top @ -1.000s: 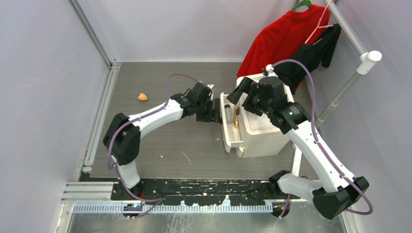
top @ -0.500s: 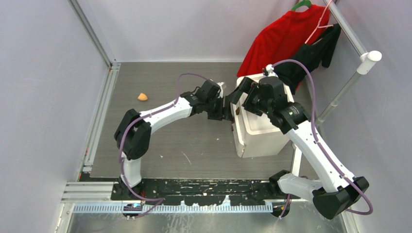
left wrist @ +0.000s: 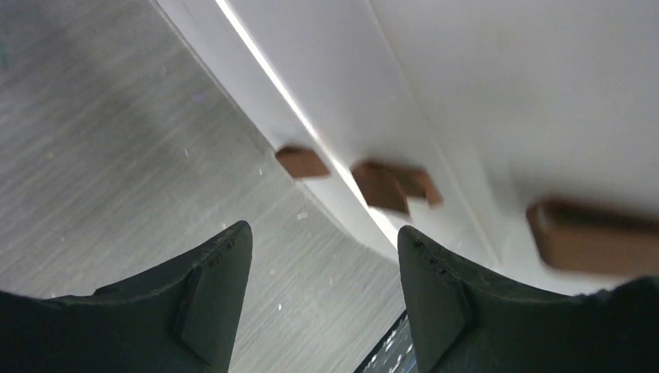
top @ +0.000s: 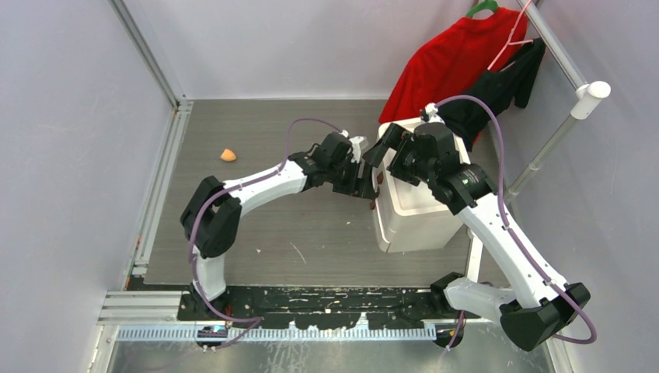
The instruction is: Organize the makeup
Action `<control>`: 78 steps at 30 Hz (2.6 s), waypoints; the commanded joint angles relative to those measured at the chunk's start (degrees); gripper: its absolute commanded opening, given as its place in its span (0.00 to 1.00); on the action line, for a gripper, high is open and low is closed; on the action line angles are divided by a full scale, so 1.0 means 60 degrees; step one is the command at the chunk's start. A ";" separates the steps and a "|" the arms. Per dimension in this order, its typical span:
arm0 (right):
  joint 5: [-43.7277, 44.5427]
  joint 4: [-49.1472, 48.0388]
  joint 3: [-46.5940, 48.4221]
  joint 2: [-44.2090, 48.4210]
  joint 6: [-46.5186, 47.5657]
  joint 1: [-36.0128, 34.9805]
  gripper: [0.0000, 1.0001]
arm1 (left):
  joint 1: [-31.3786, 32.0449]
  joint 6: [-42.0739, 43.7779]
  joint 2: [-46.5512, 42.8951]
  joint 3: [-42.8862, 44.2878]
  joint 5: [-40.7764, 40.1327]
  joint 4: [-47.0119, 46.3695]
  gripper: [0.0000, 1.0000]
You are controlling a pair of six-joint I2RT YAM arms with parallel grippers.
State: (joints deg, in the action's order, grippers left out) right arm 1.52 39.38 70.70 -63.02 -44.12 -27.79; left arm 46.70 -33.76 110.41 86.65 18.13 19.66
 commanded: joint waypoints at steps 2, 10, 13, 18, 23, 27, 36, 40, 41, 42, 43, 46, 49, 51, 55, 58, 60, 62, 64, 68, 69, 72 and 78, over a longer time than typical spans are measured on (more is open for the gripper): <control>-0.1083 0.0049 -0.0084 -0.0151 -0.0341 -0.0193 1.00 | -0.0230 0.1590 -0.1559 -0.1612 0.1621 -0.1737 0.69; -0.1131 0.0005 -0.0072 -0.0152 -0.0352 -0.0195 1.00 | -0.0270 0.3289 -0.1706 -0.3536 0.2455 -0.4011 0.70; -0.1022 0.0113 -0.0009 -0.0099 -0.0299 -0.0195 1.00 | -0.0282 0.3990 -0.1716 -0.4489 0.2317 -0.5679 0.72; -0.0949 0.0234 0.0111 -0.0129 -0.0249 -0.0197 1.00 | -0.0232 0.4812 -0.1364 -0.5042 0.2244 -0.7432 0.70; -0.0971 0.0227 0.0155 -0.0207 -0.0253 -0.0191 1.00 | 0.0130 0.5507 -0.0803 -0.5836 0.1698 -0.9881 0.70; -0.0978 0.0265 0.0268 -0.0263 -0.0251 -0.0188 1.00 | 0.0178 0.5819 -0.0103 -0.5613 0.1445 -1.0356 0.69; -0.0845 0.0376 0.0297 -0.0259 -0.0178 -0.0197 1.00 | 0.0215 0.5983 0.0461 -0.5261 0.1436 -1.0919 0.64; -0.0898 0.0373 0.0328 -0.0310 -0.0162 -0.0188 1.00 | 0.0217 0.6086 0.0642 -0.5081 0.1257 -1.0923 0.63; -0.0878 0.0393 0.0315 -0.0283 -0.0162 -0.0188 1.00 | 0.0217 0.6107 0.0672 -0.5045 0.1281 -1.0908 0.62; -0.0857 0.0393 0.0306 -0.0259 -0.0162 -0.0197 1.00 | 0.0217 0.6130 0.0704 -0.4995 0.1341 -1.0852 0.61; -0.0830 0.0406 0.0295 -0.0257 -0.0162 -0.0200 1.00 | 0.0225 0.6138 0.0731 -0.4937 0.1398 -1.0808 0.60; -0.0823 0.0427 0.0287 -0.0251 -0.0165 -0.0195 1.00 | 0.0230 0.6059 0.0832 -0.4749 0.1504 -1.0681 0.57; -0.0803 0.0415 0.0266 -0.0246 -0.0178 -0.0188 1.00 | 0.0226 0.5929 0.0929 -0.4590 0.1572 -1.0665 0.52; -0.0817 0.0414 0.0247 -0.0230 -0.0188 -0.0188 1.00 | 0.0239 0.5891 0.0968 -0.4499 0.1577 -1.0647 0.48; -0.0824 0.0415 0.0258 -0.0208 -0.0177 -0.0187 1.00 | 0.0245 0.5916 0.1022 -0.4370 0.1613 -1.0436 0.34; -0.0810 0.0438 0.0269 -0.0213 -0.0169 -0.0196 1.00 | 0.0258 0.5928 0.0970 -0.4405 0.1492 -1.0409 0.18; -0.0796 0.0446 0.0262 -0.0205 -0.0170 -0.0190 1.00 | 0.0247 0.5940 0.0899 -0.4429 0.1416 -1.0358 0.02; -0.0795 0.0447 0.0247 -0.0190 -0.0176 -0.0188 1.00 | 0.0254 0.5954 0.0793 -0.4444 0.1293 -1.0174 0.00; -0.0782 0.0445 0.0243 -0.0169 -0.0176 -0.0197 1.00 | 0.0256 0.5974 0.0634 -0.4580 0.1087 -1.0045 0.00; -0.0701 0.0464 0.0180 -0.0118 -0.0177 -0.0190 1.00 | 0.0218 0.6139 0.0000 -0.5426 0.0362 -1.0393 0.00; -0.0692 0.0444 0.0164 -0.0111 -0.0163 -0.0188 1.00 | 0.0164 0.6155 -0.0160 -0.5696 0.0173 -1.0538 0.00; -0.0689 0.0427 0.0085 -0.0123 -0.0162 -0.0189 1.00 | -0.0115 0.5941 -0.0711 -0.6312 -0.0089 -1.0811 0.00; -0.0674 0.0410 -0.0047 -0.0081 -0.0196 -0.0184 1.00 | -0.0736 0.5766 -0.1725 -0.7405 -0.0246 -1.0613 0.00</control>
State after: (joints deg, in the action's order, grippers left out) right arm 1.43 40.34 71.61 -63.72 -43.79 -27.79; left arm 44.93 1.26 105.60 45.06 20.08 -40.82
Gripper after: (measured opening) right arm 0.999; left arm 0.023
